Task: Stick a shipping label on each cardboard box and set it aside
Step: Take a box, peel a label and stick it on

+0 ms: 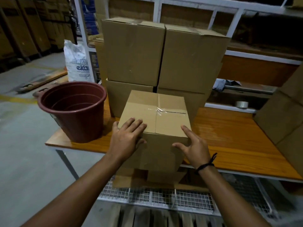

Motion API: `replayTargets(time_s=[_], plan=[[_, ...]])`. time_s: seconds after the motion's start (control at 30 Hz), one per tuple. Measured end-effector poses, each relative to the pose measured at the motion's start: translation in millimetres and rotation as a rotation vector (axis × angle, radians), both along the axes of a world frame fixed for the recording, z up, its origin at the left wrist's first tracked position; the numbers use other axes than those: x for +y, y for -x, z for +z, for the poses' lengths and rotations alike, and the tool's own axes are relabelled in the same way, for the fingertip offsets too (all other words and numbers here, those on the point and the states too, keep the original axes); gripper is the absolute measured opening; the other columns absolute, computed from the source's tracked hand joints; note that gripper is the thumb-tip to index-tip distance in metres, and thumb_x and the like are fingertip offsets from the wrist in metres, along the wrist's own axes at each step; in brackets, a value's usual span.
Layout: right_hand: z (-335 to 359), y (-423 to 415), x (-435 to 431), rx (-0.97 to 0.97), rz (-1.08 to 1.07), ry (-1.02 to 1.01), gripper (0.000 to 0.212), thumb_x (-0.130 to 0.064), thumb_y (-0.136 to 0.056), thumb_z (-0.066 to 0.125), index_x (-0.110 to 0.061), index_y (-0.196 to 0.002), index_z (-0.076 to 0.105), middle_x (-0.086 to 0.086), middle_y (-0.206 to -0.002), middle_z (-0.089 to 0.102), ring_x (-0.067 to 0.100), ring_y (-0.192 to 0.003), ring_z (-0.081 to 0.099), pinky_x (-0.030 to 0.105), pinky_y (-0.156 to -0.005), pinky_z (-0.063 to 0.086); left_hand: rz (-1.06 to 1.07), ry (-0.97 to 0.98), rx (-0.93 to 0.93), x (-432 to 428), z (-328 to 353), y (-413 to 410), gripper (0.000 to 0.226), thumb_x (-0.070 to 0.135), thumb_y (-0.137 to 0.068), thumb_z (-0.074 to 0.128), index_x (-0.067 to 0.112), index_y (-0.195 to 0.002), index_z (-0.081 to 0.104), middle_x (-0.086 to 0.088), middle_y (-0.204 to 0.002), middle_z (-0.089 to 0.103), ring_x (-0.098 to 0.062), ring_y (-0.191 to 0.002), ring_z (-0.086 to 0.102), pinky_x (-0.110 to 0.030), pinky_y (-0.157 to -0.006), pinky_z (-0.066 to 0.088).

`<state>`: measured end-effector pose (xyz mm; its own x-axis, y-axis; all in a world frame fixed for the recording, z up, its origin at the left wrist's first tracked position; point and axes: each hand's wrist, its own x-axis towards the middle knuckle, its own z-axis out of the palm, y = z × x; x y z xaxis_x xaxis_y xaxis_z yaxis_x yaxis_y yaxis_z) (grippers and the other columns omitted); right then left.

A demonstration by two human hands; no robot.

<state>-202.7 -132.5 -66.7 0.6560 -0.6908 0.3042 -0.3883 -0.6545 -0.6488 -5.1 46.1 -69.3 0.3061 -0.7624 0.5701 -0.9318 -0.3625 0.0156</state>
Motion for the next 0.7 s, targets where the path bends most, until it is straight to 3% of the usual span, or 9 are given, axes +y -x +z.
replayTargets(time_s=[0.13,0.27,0.33,0.4,0.57,0.63,0.7], plan=[[3,-1,-4,0.056,-0.008,0.029,0.083,-0.054,-0.067,0.073,-0.032,-0.142,0.042,-0.003,-0.143,0.050,0.014,-0.131,0.045,0.025,-0.100,0.042,-0.020,-0.060,0.026,-2,4,-9,0.059,0.052,-0.085,0.065,0.025,-0.136,0.054,-0.002,-0.142,0.054,-0.028,-0.133,0.047,-0.065,-0.098,0.038],[17,6,-13,0.081,0.007,0.019,0.086,-0.086,-0.065,0.047,-0.035,-0.135,0.051,-0.009,-0.137,0.053,0.014,-0.121,0.051,0.038,-0.086,0.055,-0.059,-0.010,0.160,6,15,-26,0.070,0.076,-0.084,0.037,0.028,-0.130,0.059,0.002,-0.147,0.048,-0.029,-0.131,0.043,-0.050,-0.095,0.044],[29,0,-23,0.013,-0.006,-0.069,0.083,-0.088,-0.067,0.041,-0.036,-0.130,0.053,-0.006,-0.137,0.051,0.015,-0.115,0.053,0.038,-0.082,0.055,-0.026,0.099,0.376,6,25,-39,0.070,0.077,-0.081,0.040,0.028,-0.125,0.064,0.004,-0.148,0.046,-0.027,-0.131,0.039,-0.045,-0.095,0.043],[42,-15,-38,-0.047,-0.042,-0.185,0.072,-0.077,-0.072,0.051,-0.037,-0.132,0.052,-0.002,-0.141,0.047,0.016,-0.113,0.054,0.035,-0.084,0.053,0.019,0.181,0.589,-2,37,-52,0.067,0.077,-0.081,0.046,0.030,-0.126,0.063,0.003,-0.149,0.045,-0.024,-0.134,0.038,-0.045,-0.101,0.041],[58,-58,-76,0.029,0.055,-0.390,0.077,-0.057,-0.081,0.064,-0.033,-0.147,0.033,-0.005,-0.151,0.037,0.020,-0.138,0.036,0.040,-0.105,0.035,0.096,0.153,1.311,-33,54,-80,0.085,0.069,-0.078,0.060,0.026,-0.148,0.036,-0.006,-0.151,0.041,-0.026,-0.133,0.043,-0.044,-0.106,0.039],[54,-66,-86,0.093,0.110,-0.462,0.085,-0.057,-0.079,0.066,-0.033,-0.150,0.027,-0.005,-0.155,0.031,0.019,-0.139,0.033,0.037,-0.105,0.034,0.101,0.076,1.560,-40,57,-81,0.079,0.068,-0.082,0.057,0.018,-0.142,0.043,-0.009,-0.138,0.053,-0.027,-0.119,0.055,-0.042,-0.096,0.047],[50,-69,-90,0.131,0.129,-0.488,0.091,-0.057,-0.075,0.071,-0.035,-0.151,0.025,-0.005,-0.155,0.030,0.018,-0.137,0.036,0.033,-0.103,0.037,0.052,0.046,1.729,-42,61,-76,0.052,0.057,-0.091,0.052,0.013,-0.118,0.057,-0.013,-0.113,0.065,-0.028,-0.099,0.064,-0.036,-0.079,0.051]])
